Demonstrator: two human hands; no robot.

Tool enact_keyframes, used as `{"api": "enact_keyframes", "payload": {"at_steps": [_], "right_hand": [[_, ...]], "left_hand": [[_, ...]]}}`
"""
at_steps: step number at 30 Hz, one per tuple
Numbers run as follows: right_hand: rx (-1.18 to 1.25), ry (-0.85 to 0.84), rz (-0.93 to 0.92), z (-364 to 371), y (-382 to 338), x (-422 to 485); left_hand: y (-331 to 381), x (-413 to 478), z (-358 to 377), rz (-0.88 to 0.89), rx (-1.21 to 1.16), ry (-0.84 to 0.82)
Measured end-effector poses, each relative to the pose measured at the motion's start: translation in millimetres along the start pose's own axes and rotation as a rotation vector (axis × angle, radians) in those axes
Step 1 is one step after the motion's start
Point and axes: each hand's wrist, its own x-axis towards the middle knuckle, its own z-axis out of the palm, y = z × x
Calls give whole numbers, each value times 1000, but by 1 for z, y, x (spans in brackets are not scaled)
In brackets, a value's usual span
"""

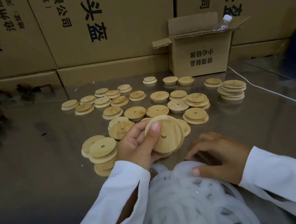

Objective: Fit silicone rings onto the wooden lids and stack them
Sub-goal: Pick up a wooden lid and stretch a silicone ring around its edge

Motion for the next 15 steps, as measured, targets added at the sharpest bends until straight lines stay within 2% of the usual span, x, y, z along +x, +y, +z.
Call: {"api": "enact_keyframes", "payload": {"at_steps": [11, 15], "right_hand": [[398, 188, 58, 8, -7, -1], [577, 336, 1, 2, -10, -2]], "left_hand": [[-5, 0, 1, -64, -48, 10], [-6, 1, 0, -86, -58, 25]]}}
